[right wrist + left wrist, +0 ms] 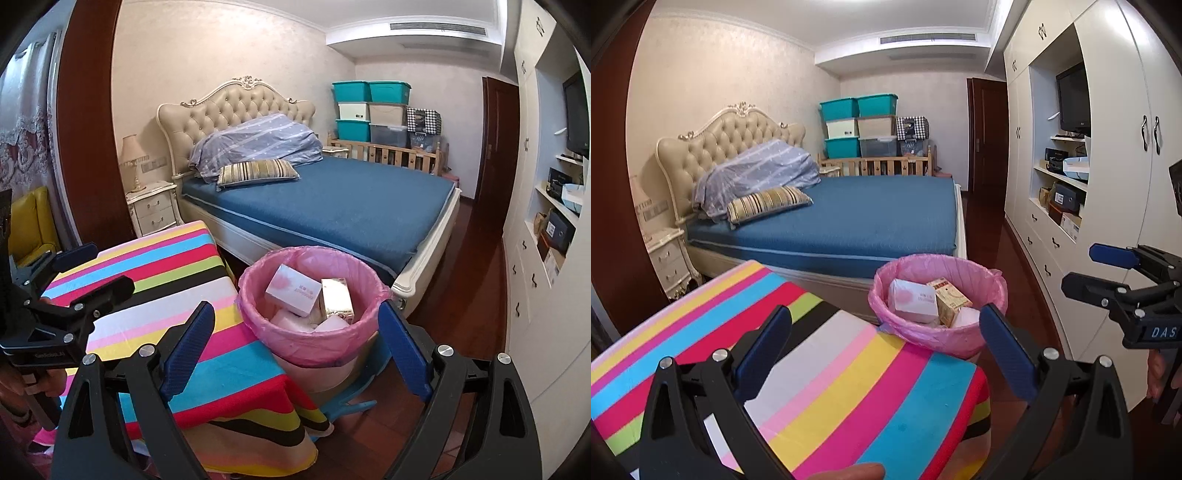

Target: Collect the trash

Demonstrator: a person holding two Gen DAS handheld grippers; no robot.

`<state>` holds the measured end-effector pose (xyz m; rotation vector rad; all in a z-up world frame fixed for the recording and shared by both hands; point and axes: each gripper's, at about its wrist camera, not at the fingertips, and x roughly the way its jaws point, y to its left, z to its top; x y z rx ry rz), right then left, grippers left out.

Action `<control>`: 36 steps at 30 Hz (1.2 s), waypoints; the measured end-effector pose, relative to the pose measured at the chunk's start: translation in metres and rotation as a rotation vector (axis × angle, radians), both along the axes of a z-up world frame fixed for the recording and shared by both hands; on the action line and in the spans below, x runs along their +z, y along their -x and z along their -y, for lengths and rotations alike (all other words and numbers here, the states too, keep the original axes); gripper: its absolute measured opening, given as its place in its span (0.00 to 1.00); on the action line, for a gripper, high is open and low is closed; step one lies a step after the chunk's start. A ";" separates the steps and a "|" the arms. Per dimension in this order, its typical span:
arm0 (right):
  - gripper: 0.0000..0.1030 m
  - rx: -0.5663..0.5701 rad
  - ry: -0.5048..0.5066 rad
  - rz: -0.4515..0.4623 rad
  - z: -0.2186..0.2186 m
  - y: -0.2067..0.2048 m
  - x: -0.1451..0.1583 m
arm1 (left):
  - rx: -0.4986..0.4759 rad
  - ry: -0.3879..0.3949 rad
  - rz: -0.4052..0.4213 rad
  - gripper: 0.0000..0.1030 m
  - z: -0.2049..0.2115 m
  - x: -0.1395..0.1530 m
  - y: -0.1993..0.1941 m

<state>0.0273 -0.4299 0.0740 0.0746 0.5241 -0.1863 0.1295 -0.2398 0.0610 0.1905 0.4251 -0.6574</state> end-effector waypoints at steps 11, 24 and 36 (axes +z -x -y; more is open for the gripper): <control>0.82 0.005 -0.008 -0.014 -0.002 -0.004 -0.004 | -0.009 -0.005 -0.020 0.96 0.003 -0.004 -0.005; 0.82 0.014 0.003 0.002 -0.008 -0.013 -0.002 | 0.018 0.004 -0.023 0.96 -0.007 -0.002 -0.011; 0.82 0.030 -0.002 -0.002 -0.014 -0.018 -0.003 | 0.028 0.003 -0.021 0.96 -0.012 -0.002 -0.011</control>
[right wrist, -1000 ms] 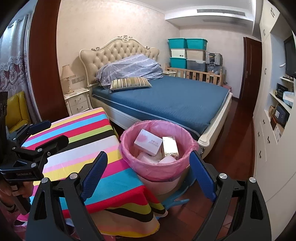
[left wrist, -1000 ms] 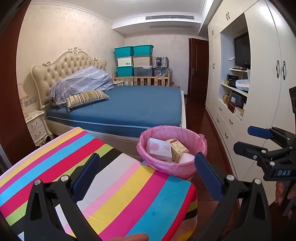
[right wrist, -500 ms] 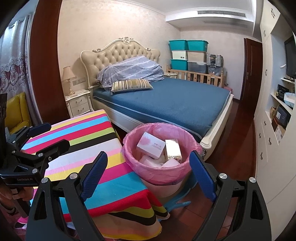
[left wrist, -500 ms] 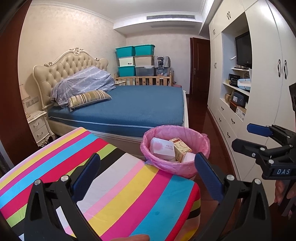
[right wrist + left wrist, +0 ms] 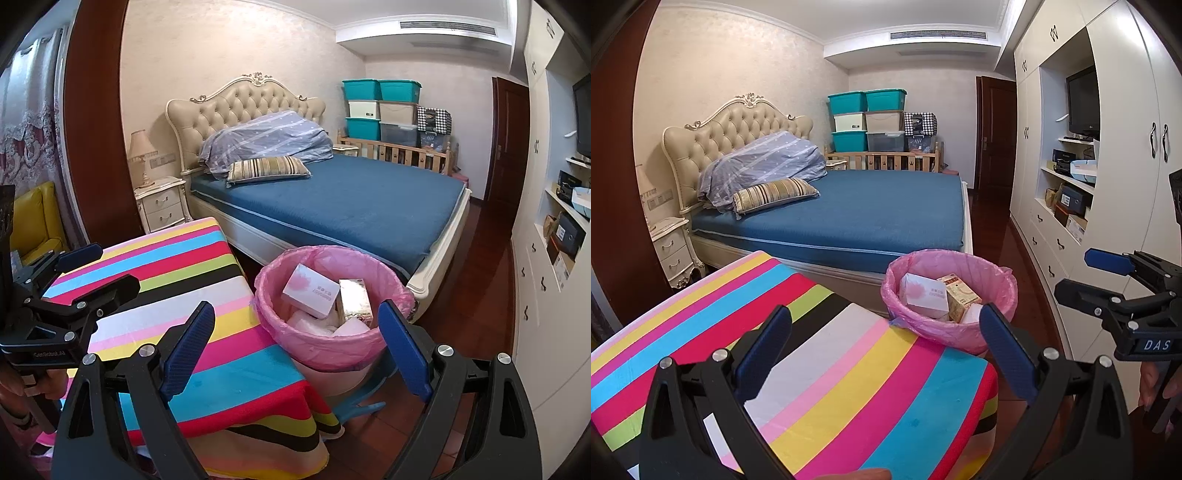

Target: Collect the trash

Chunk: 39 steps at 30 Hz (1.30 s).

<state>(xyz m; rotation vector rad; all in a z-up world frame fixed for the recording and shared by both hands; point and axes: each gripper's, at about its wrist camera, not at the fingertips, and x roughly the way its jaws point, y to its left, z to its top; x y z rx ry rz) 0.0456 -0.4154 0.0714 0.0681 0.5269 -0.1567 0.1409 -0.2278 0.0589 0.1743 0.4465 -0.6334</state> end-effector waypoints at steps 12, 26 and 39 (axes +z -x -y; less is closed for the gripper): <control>0.82 -0.005 -0.001 -0.003 0.000 0.002 -0.001 | -0.020 -0.004 0.000 0.96 -0.002 -0.001 0.000; 0.82 -0.013 -0.002 -0.001 0.000 0.005 0.001 | -0.011 -0.003 0.011 0.96 0.000 -0.001 0.005; 0.82 -0.031 -0.002 0.008 0.003 0.013 0.003 | -0.031 -0.001 0.006 0.96 0.002 0.000 0.011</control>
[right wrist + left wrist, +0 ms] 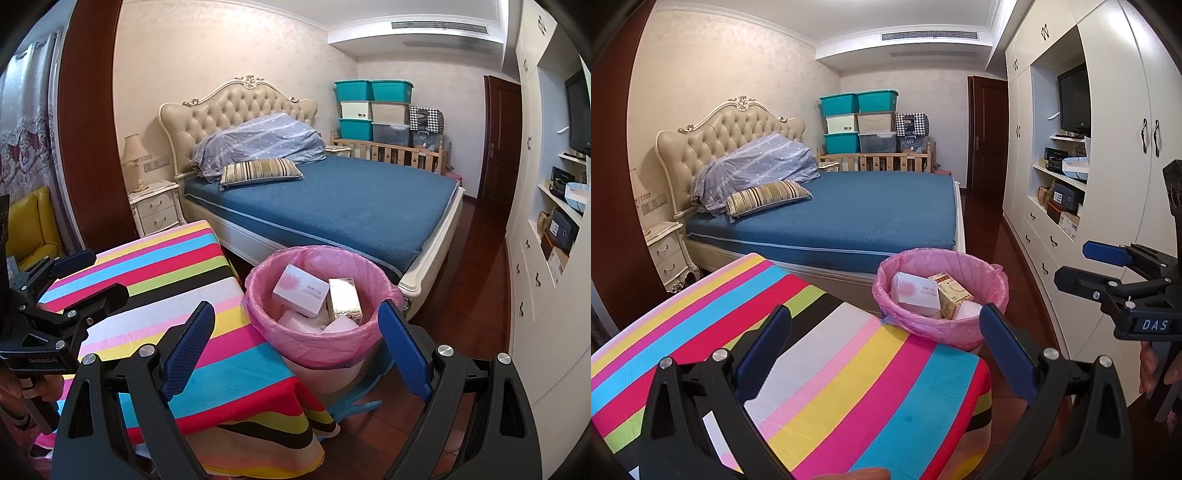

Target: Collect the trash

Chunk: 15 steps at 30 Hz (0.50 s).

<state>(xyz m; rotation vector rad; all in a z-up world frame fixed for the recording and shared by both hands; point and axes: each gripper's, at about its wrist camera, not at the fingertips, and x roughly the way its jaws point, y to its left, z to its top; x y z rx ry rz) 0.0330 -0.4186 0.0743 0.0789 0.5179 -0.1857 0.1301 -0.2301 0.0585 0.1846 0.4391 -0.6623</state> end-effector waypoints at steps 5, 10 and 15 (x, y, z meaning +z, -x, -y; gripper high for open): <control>0.82 0.001 -0.001 -0.001 0.000 0.000 0.000 | -0.005 0.001 -0.002 0.96 0.000 0.000 0.001; 0.82 0.000 -0.002 -0.002 0.002 0.002 0.000 | -0.009 0.005 -0.005 0.96 0.001 0.000 0.002; 0.82 0.001 -0.001 -0.002 0.001 0.001 0.000 | -0.011 0.005 -0.003 0.96 0.000 0.001 0.003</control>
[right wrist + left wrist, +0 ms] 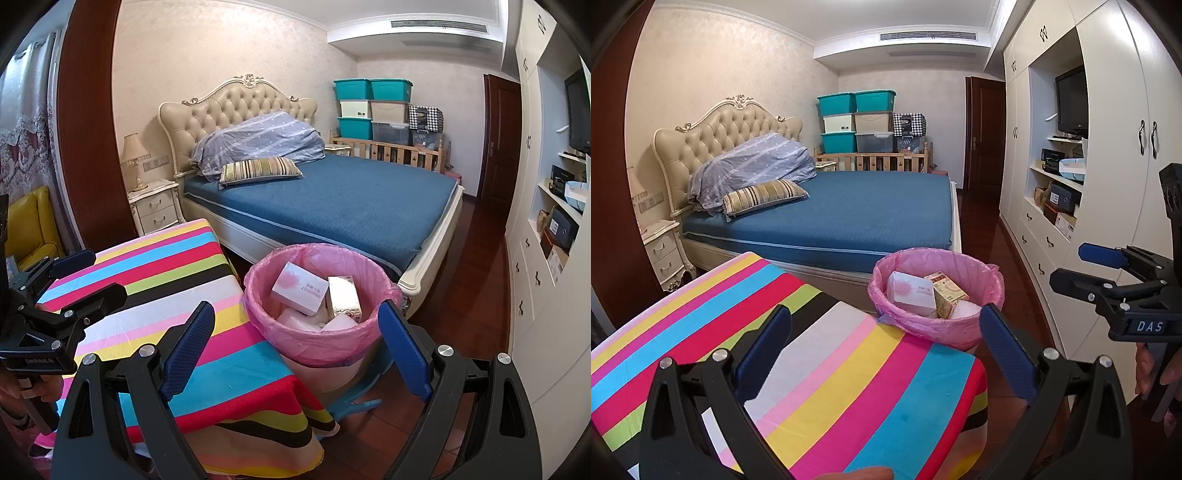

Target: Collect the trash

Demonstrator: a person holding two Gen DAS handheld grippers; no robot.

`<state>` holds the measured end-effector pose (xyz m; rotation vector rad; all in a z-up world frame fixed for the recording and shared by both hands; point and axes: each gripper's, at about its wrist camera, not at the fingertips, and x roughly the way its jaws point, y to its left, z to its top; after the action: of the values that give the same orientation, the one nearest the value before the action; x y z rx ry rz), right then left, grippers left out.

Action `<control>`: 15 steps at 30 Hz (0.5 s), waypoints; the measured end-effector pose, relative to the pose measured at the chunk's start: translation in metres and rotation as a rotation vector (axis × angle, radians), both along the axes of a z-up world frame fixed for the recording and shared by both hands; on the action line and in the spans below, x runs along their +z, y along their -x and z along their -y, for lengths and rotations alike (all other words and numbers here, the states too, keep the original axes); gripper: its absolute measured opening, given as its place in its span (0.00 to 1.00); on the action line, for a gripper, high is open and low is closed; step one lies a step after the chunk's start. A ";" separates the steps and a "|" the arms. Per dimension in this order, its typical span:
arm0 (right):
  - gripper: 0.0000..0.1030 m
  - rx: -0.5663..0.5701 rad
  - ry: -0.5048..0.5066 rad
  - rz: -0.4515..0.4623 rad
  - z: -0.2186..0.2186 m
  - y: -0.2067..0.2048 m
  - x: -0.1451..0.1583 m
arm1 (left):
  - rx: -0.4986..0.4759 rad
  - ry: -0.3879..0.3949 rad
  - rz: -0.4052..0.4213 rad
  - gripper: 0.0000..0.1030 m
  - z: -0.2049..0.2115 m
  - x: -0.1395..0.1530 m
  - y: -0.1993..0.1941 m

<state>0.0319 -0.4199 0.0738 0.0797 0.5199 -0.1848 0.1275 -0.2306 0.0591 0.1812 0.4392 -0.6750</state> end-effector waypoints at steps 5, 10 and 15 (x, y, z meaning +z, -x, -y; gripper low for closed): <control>0.82 0.001 0.000 -0.001 0.000 0.001 0.000 | -0.008 -0.001 0.008 0.96 0.001 0.000 0.002; 0.82 0.001 0.001 -0.002 0.000 0.000 -0.002 | -0.006 -0.001 0.016 0.96 0.002 0.000 0.003; 0.82 0.000 0.000 -0.003 -0.001 0.001 -0.003 | -0.005 0.000 0.016 0.96 0.000 0.000 0.003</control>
<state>0.0314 -0.4192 0.0712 0.0793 0.5229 -0.1848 0.1242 -0.2308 0.0589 0.1870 0.4234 -0.6778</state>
